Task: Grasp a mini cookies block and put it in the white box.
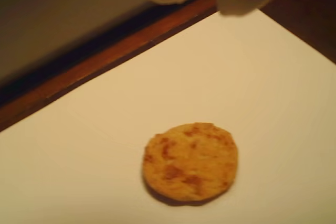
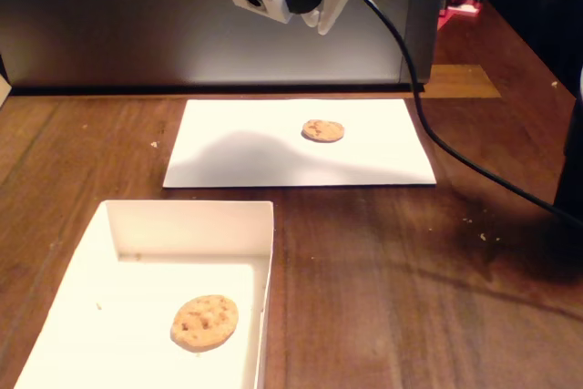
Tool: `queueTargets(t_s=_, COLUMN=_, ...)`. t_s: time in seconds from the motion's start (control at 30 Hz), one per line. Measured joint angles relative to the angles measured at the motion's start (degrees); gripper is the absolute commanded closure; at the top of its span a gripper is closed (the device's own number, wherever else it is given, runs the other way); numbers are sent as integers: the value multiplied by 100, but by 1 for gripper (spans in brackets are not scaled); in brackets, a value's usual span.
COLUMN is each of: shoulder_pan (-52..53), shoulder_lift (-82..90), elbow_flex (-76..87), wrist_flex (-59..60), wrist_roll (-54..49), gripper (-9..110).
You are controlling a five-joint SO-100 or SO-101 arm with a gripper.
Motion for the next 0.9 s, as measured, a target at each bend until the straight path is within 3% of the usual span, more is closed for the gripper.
queueTargets(t_s=0.33, shoulder_pan=70, shoulder_lift=299, elbow_flex=2021, wrist_flex=-1107, wrist_roll=70, gripper=102)
queueTargets(t_s=0.9, shoulder_pan=571, shoulder_lift=360, elbow_flex=2259, wrist_flex=-1468, wrist_roll=26, gripper=102)
